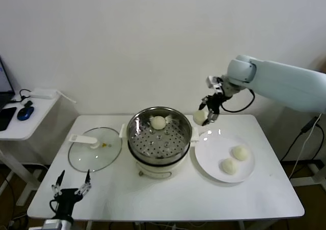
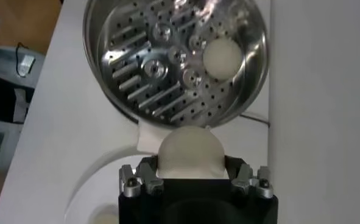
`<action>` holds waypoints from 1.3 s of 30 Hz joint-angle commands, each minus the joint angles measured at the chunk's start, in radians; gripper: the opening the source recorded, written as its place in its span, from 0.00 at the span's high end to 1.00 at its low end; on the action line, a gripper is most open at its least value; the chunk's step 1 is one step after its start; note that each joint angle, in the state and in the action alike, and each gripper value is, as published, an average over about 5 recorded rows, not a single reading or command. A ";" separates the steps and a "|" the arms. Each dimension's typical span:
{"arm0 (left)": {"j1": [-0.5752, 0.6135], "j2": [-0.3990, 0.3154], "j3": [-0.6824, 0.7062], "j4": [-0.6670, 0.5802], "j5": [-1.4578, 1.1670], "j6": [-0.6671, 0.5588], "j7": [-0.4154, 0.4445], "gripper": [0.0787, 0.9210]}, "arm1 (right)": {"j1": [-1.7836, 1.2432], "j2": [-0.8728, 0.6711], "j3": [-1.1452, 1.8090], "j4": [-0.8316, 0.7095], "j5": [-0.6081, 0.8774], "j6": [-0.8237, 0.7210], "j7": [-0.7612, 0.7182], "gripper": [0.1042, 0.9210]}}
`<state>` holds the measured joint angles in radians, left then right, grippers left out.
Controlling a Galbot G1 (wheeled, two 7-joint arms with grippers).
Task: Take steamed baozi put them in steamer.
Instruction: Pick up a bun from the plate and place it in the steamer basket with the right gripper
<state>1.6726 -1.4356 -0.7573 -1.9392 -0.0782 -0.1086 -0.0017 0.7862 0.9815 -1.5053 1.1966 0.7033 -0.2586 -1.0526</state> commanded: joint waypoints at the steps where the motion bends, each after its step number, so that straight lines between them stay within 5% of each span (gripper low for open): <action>1: 0.004 -0.001 0.004 -0.008 0.003 0.001 0.000 0.12 | 0.071 0.164 -0.023 0.002 0.122 -0.019 0.012 0.26; 20: 0.015 -0.018 0.009 -0.037 0.011 0.000 0.001 0.12 | -0.194 0.525 0.023 -0.307 0.041 -0.016 0.008 0.26; 39: 0.022 -0.031 0.026 -0.048 0.017 0.004 0.001 0.12 | -0.288 0.615 0.064 -0.460 -0.050 0.009 -0.016 0.26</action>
<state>1.6926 -1.4621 -0.7339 -1.9822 -0.0628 -0.1057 -0.0013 0.5375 1.5479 -1.4500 0.8037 0.6835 -0.2530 -1.0642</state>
